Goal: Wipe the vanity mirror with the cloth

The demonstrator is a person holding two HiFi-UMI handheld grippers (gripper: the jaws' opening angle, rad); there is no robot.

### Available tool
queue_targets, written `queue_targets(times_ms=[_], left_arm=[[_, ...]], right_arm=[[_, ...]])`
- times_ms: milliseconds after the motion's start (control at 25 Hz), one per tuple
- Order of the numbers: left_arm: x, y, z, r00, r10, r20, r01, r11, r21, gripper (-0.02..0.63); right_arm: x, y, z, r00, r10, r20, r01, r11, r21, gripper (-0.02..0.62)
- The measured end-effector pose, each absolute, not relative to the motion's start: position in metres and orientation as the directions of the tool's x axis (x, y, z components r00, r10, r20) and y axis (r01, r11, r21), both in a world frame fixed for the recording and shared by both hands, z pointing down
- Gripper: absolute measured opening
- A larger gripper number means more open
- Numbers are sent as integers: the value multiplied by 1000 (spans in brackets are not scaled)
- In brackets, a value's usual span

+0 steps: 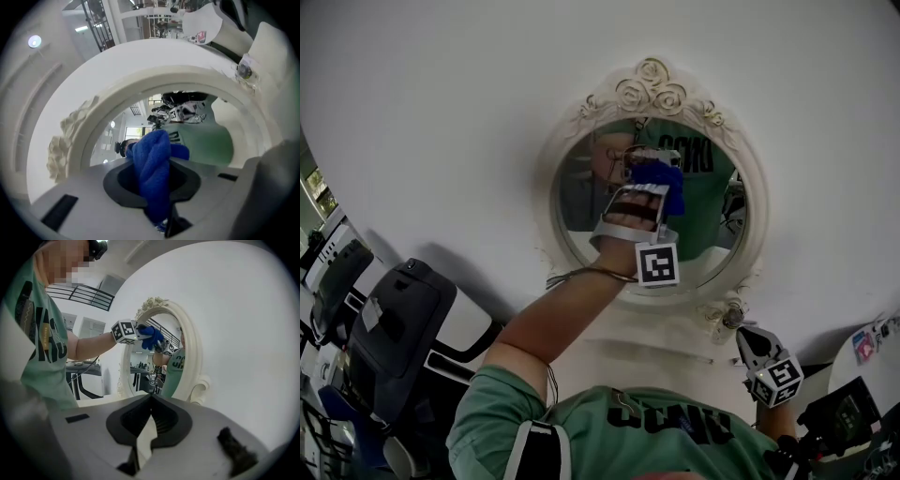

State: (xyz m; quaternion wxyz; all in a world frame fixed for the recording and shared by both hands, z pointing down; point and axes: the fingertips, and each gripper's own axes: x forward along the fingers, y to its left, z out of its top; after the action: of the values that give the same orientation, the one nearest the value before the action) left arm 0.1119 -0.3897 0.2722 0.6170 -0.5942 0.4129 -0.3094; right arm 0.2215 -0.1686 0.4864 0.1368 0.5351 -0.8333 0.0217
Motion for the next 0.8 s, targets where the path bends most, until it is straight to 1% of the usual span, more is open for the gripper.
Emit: queue_targets(times_ms=[120, 200, 280, 360, 440, 520, 640, 720, 800], left_arm=[[177, -369, 269, 541, -826, -161, -98, 128, -987, 89], [214, -358, 273, 584, -799, -148, -86, 120, -989, 89], [240, -351, 281, 612, -782, -115, -63, 97, -993, 89], [251, -349, 284, 606, -788, -109, -38, 109, -993, 89], [253, -349, 282, 601, -790, -124, -41, 125, -991, 89], [254, -347, 279, 627, -766, -137, -70, 120, -990, 89], [244, -339, 288, 670, -741, -57, -46, 35, -998, 91], [221, -332, 291, 689, -724, -32, -75, -27, -997, 91], [178, -338, 293, 670, -742, -35, -115, -57, -992, 91]], right_arm=[[234, -165, 491, -374, -894, 247, -909, 406, 94, 12], [241, -162, 492, -363, -899, 245, -915, 394, 87, 12], [246, -158, 492, -352, -905, 240, -921, 380, 83, 12], [250, -155, 493, -341, -910, 234, -926, 368, 81, 12], [253, -153, 494, -334, -913, 233, -930, 360, 75, 12], [253, -153, 493, -335, -912, 236, -929, 361, 77, 12], [245, -157, 488, -350, -908, 231, -922, 378, 87, 12], [237, -159, 484, -363, -904, 226, -915, 391, 96, 12], [230, -162, 482, -373, -899, 230, -909, 404, 105, 12]])
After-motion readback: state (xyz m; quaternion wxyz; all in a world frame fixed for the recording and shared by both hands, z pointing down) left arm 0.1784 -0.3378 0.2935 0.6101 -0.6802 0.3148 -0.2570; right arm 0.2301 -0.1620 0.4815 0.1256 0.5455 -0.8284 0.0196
